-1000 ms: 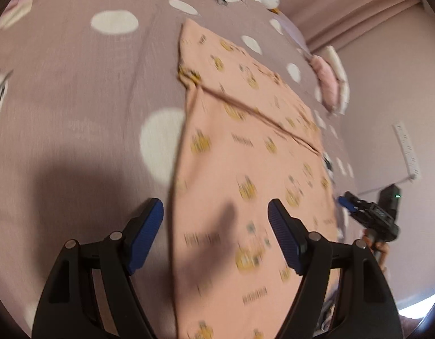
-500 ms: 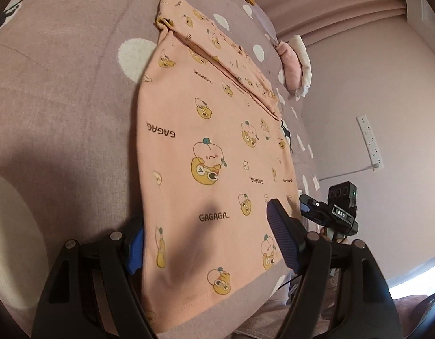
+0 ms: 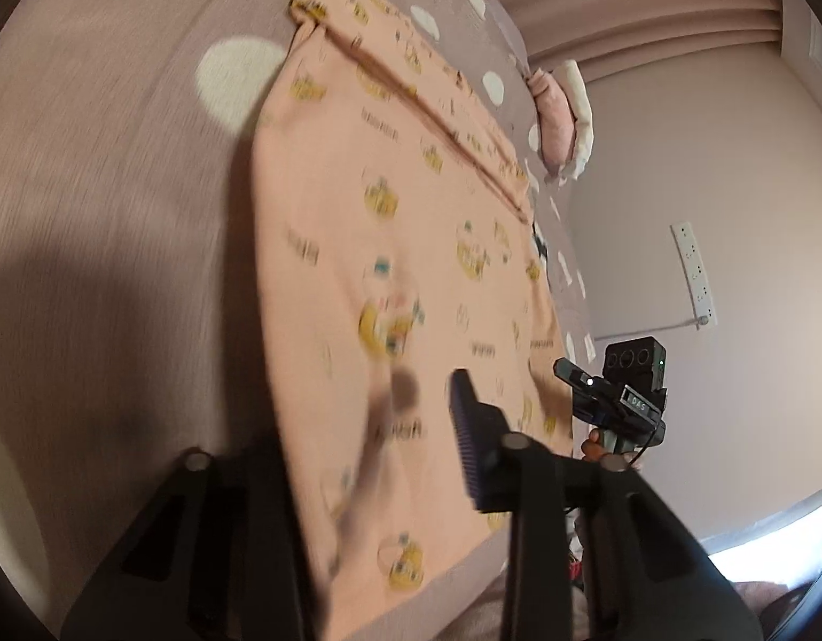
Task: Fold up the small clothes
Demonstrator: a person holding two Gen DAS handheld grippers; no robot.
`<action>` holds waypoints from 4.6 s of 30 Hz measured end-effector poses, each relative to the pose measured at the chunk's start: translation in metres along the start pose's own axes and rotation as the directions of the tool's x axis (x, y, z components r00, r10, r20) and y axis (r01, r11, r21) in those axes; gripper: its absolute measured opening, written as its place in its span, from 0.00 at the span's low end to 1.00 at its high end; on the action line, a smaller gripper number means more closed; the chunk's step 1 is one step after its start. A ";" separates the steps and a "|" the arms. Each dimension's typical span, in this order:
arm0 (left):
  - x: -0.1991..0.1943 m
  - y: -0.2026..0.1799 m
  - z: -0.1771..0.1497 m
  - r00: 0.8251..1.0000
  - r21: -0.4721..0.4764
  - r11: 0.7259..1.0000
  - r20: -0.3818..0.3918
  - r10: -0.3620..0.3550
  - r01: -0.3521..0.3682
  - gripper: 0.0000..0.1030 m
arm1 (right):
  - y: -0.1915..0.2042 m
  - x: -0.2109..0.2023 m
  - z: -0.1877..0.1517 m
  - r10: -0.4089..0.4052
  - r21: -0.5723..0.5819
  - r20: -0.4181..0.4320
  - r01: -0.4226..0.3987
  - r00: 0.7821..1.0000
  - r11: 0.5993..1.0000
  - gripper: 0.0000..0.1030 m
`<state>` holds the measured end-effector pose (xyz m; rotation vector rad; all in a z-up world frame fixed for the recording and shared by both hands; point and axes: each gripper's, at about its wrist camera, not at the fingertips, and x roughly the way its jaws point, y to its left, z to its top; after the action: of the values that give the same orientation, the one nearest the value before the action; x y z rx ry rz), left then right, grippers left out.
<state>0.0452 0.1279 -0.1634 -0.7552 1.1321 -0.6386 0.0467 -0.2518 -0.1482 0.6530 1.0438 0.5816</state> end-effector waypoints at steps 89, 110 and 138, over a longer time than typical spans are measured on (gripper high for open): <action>0.083 -0.022 0.200 0.942 0.263 0.905 0.091 0.322 -0.334 0.11 | 0.039 0.071 0.170 -0.362 -0.355 0.104 0.374 0.927 0.857 0.15; 0.062 -0.061 0.302 0.919 0.187 0.934 0.314 0.238 -0.305 0.19 | 0.056 0.065 0.251 -0.376 -0.254 0.315 0.459 0.871 0.851 0.15; -0.008 0.007 0.135 0.940 0.130 0.955 0.255 0.228 -0.267 0.62 | 0.046 0.012 0.099 -0.513 -0.339 0.199 0.550 0.835 0.764 0.25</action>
<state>0.1720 0.1663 -0.1327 -0.5212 0.9230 -0.4095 0.1363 -0.2333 -0.0873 0.0162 0.9340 0.2324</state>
